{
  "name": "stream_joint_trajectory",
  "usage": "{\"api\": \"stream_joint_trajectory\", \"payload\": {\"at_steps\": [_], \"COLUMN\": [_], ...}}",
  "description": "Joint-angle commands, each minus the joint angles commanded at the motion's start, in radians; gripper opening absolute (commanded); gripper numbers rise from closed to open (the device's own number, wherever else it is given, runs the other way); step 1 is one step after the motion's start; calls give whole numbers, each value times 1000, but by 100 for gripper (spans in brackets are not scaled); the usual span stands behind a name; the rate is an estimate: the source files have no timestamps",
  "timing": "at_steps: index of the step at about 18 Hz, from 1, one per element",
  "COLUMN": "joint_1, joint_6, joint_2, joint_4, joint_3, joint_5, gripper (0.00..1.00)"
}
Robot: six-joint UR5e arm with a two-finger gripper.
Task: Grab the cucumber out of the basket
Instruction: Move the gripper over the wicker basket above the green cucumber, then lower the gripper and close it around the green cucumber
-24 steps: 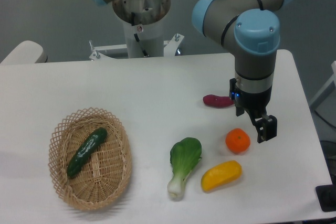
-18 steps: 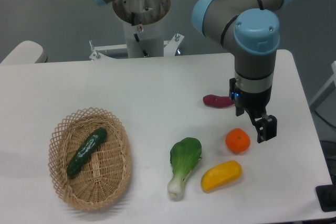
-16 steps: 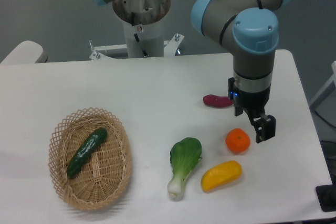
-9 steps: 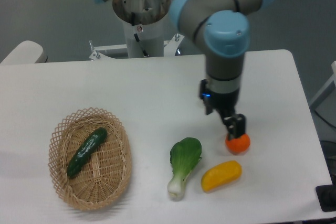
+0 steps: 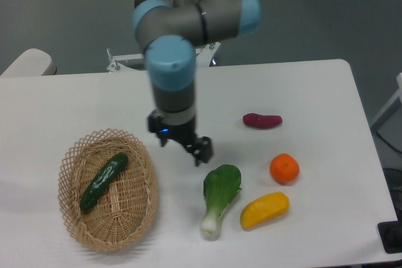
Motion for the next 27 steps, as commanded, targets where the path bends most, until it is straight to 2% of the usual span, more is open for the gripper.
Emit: {"api": "stream_joint_trajectory", "payload": {"at_steps": [2,5,7,17,21,27], "joint_1": [-38,-74,-97,-170,-190,-200], "joint_6": [-126,-160,-171,-154,-88,-81], "joint_2": [-37,-77,-95,-155,-158,-166], "joint_4": [38,83,92,150,173,215], "joint_3": [17,5,3,-11,-37,-60], "joint_5": [-6,-15,-15,1,6,8], "gripper": [100,100,100,100,100,100]}}
